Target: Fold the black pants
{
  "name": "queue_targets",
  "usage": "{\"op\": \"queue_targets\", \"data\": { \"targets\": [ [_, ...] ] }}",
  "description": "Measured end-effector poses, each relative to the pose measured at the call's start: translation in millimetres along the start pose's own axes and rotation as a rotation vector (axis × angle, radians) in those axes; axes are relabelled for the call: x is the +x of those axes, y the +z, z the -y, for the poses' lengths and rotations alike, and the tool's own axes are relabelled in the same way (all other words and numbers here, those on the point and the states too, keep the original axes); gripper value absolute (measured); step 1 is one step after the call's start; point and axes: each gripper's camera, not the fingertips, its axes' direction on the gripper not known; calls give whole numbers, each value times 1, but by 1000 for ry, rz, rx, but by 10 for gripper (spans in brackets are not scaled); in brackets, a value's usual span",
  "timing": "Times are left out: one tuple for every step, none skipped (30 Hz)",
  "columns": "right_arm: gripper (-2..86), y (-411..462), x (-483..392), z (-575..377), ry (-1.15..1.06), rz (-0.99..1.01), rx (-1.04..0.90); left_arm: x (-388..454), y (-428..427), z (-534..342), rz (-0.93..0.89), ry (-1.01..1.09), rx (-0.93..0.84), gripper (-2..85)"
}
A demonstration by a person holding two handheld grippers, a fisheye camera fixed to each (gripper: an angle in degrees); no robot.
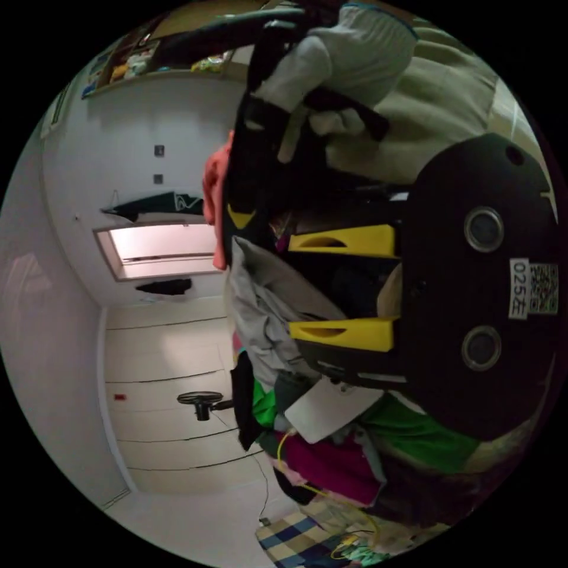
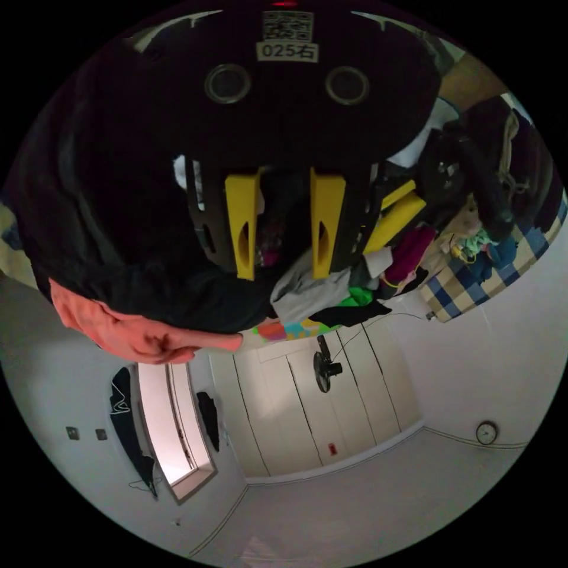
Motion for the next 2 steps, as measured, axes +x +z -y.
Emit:
{"op": "queue_targets", "data": {
  "targets": [
    [135, 19, 7, 10, -14, 20, -7, -5, 31, 7, -19, -15, -85, 123],
    [132, 38, 13, 19, -21, 29, -30, -12, 57, 14, -33, -38, -183, 123]
  ]
}}
